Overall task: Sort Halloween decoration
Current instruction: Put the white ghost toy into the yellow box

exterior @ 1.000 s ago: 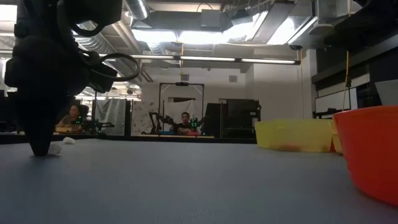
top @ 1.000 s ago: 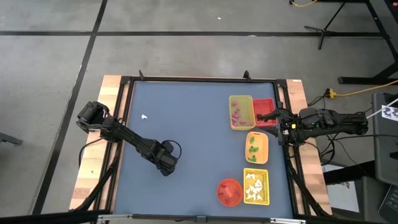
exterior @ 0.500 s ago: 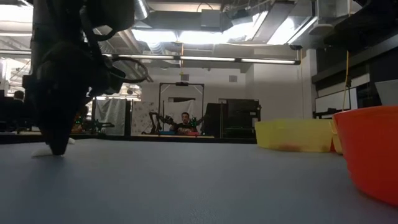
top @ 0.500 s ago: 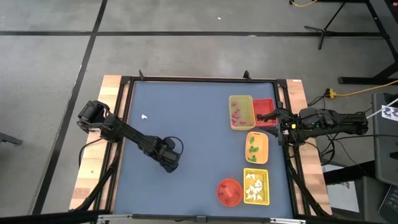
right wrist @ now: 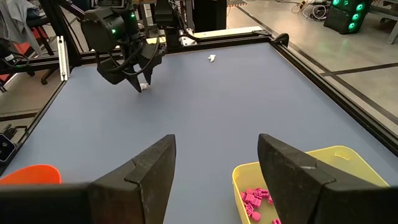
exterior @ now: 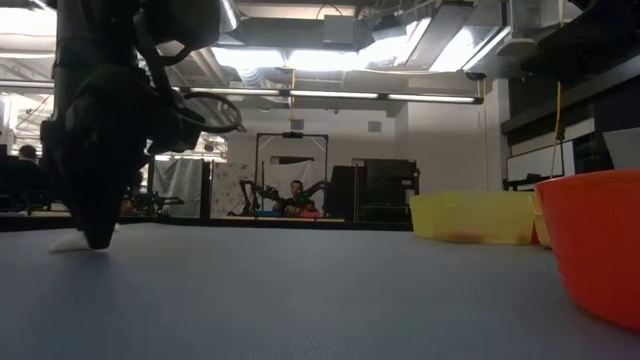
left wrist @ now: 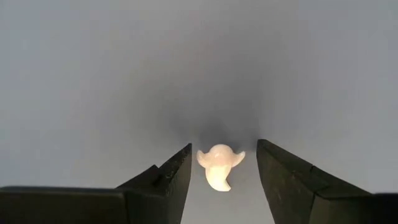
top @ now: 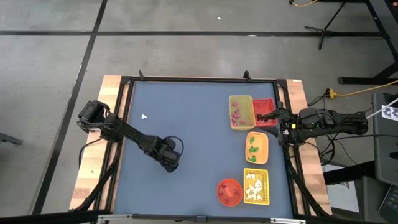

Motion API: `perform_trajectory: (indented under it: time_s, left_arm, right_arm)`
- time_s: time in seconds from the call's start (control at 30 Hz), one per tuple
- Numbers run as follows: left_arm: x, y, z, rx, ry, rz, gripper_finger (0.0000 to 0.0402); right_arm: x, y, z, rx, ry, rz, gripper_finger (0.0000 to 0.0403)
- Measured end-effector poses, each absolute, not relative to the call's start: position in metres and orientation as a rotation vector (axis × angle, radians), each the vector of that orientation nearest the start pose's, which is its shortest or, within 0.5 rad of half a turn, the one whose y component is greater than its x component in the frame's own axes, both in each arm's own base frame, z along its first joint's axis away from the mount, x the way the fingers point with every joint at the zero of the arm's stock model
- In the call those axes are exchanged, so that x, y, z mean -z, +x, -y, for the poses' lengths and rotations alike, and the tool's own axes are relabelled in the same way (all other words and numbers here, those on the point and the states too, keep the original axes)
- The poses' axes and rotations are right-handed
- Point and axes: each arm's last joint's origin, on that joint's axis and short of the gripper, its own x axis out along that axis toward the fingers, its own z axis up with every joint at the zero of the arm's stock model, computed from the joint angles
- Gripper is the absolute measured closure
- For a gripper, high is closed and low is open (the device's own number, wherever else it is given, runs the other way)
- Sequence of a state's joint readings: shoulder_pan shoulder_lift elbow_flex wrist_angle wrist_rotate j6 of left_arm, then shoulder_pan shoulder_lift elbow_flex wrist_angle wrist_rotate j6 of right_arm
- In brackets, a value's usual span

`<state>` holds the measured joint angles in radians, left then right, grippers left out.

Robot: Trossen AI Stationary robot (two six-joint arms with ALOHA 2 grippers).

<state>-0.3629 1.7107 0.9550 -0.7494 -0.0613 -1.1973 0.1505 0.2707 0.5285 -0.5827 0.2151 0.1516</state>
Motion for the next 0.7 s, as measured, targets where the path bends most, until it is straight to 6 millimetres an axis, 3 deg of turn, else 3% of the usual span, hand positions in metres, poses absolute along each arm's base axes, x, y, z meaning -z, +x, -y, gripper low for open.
perform_trajectory:
  time_s: [0.17,0.5,0.7]
  left_arm:
    - [-0.1441,0.2648,0.0987,-0.643,-0.646,-1.379,0.0246]
    - [-0.1371,0.2614,0.0975,-0.637,-0.658,-1.370,0.0314]
    - [-0.1368,0.2619,0.0978,-0.632,-0.663,-1.365,0.0336]
  right_arm:
    - [-0.2639,0.0783,-0.0056,0.088,0.091,-0.314,0.0178]
    - [-0.2639,0.0783,-0.0056,0.088,0.091,-0.314,0.0178]
    - [-0.2639,0.0783,-0.0056,0.088,0.091,-0.314,0.0178]
